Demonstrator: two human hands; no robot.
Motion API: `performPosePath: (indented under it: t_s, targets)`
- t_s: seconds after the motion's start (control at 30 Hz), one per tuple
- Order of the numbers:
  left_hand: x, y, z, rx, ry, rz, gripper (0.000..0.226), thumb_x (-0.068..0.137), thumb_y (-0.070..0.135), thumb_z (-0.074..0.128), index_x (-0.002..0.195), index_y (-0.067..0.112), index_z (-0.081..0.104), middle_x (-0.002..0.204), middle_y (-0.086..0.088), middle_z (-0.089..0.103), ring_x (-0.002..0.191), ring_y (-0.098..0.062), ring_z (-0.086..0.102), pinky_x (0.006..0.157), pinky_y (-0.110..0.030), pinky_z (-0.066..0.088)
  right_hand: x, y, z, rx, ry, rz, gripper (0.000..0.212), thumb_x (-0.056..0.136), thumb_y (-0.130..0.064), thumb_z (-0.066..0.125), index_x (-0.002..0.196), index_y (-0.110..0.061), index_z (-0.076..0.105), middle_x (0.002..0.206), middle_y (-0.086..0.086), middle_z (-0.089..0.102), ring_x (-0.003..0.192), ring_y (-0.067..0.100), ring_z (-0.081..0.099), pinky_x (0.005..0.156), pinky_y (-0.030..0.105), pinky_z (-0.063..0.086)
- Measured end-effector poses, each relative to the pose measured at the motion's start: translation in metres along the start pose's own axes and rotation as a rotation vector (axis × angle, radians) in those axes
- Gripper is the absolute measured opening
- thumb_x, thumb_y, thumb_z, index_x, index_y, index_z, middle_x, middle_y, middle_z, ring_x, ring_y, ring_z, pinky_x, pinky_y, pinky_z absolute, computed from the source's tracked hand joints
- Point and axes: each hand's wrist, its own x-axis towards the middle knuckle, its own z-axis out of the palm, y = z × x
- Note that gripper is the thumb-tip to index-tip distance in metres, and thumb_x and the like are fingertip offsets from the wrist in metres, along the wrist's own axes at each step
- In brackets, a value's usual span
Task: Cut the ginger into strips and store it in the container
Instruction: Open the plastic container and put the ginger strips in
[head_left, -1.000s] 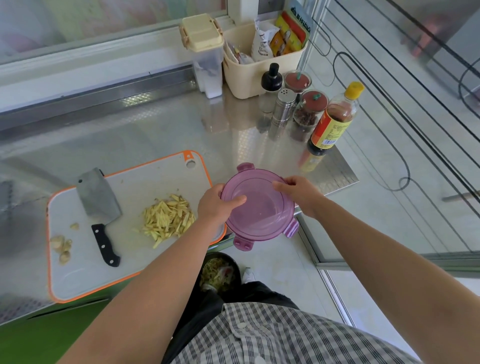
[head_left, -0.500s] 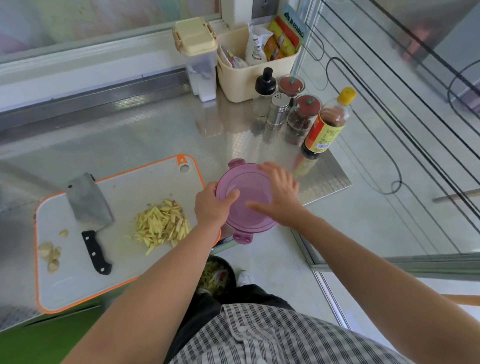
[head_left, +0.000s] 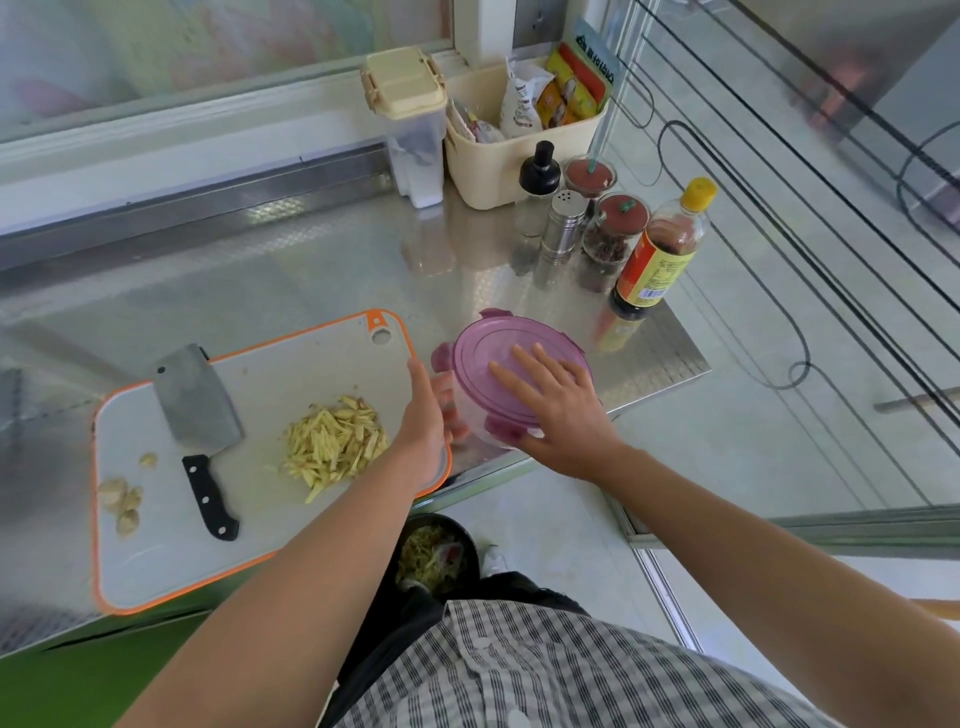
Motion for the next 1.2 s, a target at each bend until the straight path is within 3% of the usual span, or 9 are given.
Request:
performPosePath:
  t_s: [0.27,0.4,0.5,0.6,0.7,0.77,0.9,1.03,1.2]
  targets:
    - [-0.003,-0.007,0.007,0.100,-0.142,-0.033,0.069,0.094,0.068,0.012,0.128,0.026,0.056,0.119,-0.003,0.065,0.107,-0.020,0.059,0.081,-0.035,0.045,0.000,0.000,-0.005,0.155,0.047,0.063,0.066,0.090,-0.054,0.044,0.149,-0.031,0.026,0.155,0.005,0.028,0.144,0.028,0.023,0.111,0.046,0.024]
    - [-0.006,-0.009,0.003,0.184,-0.138,-0.069,0.038,0.088,0.051,0.057,0.122,0.037,0.048,0.113,-0.003,0.060,0.100,-0.030,0.060,0.083,-0.049,0.056,0.009,-0.002,-0.029,0.529,0.221,0.150,0.058,0.091,-0.048,0.041,0.144,-0.023,0.040,0.142,0.002,0.046,0.131,0.015,0.042,0.104,0.032,0.034]
    - [0.001,-0.011,0.000,0.203,-0.018,0.017,0.023,0.090,0.021,0.046,0.112,0.021,0.049,0.096,-0.013,0.053,0.074,-0.028,0.052,0.070,-0.046,0.056,0.011,0.011,-0.050,0.817,0.486,0.513,0.049,0.093,-0.049,0.038,0.122,-0.014,0.058,0.106,0.002,0.059,0.097,0.018,0.056,0.085,0.037,0.048]
    - [0.006,-0.009,-0.006,0.157,0.150,0.103,0.020,0.088,0.016,0.035,0.102,0.018,0.049,0.092,-0.013,0.054,0.076,-0.027,0.052,0.063,-0.037,0.043,0.006,0.037,-0.058,1.013,0.621,0.989,0.056,0.097,-0.056,0.034,0.107,-0.009,0.063,0.076,-0.002,0.056,0.068,0.012,0.052,0.065,0.036,0.046]
    - [0.006,-0.008,-0.011,0.159,0.280,0.218,0.027,0.082,0.027,0.032,0.105,0.029,0.046,0.084,0.002,0.053,0.090,-0.033,0.059,0.078,-0.047,0.049,-0.005,0.055,-0.046,1.118,0.502,1.199,0.048,0.098,-0.055,0.032,0.092,-0.016,0.061,0.070,-0.001,0.054,0.060,0.012,0.050,0.060,0.031,0.045]
    - [0.005,-0.005,-0.014,0.136,0.346,0.240,0.040,0.080,0.028,0.032,0.116,0.019,0.047,0.088,0.000,0.052,0.096,-0.036,0.060,0.087,-0.055,0.050,-0.013,0.063,-0.025,1.212,0.478,1.273,0.046,0.099,-0.049,0.034,0.108,-0.011,0.057,0.071,0.002,0.057,0.050,0.014,0.048,0.043,0.023,0.042]
    - [0.000,-0.003,-0.020,0.075,0.413,0.232,0.050,0.078,0.030,0.032,0.126,0.017,0.035,0.091,-0.001,0.051,0.094,-0.036,0.060,0.085,-0.054,0.051,-0.017,0.067,-0.004,1.313,0.417,1.394,0.020,0.095,-0.032,0.049,0.098,-0.013,0.052,0.074,0.003,0.052,0.045,0.013,0.051,0.035,0.018,0.041]
    - [-0.007,-0.009,-0.030,0.029,0.408,0.252,0.039,0.088,0.015,0.034,0.127,0.020,0.037,0.095,-0.006,0.052,0.082,-0.029,0.060,0.065,-0.039,0.049,-0.012,0.067,0.000,1.244,0.303,1.364,0.004,0.087,-0.009,0.055,0.085,-0.007,0.052,0.069,0.005,0.052,0.048,0.014,0.056,0.050,0.024,0.049]
    - [-0.020,-0.015,-0.046,0.057,0.363,0.261,0.032,0.087,0.015,0.037,0.117,0.024,0.045,0.101,0.001,0.053,0.080,-0.023,0.064,0.056,-0.028,0.045,-0.001,0.043,0.000,0.638,0.073,1.254,0.068,0.081,-0.025,0.061,0.139,-0.002,0.034,0.134,0.018,0.037,0.123,0.034,0.038,0.103,0.046,0.036]
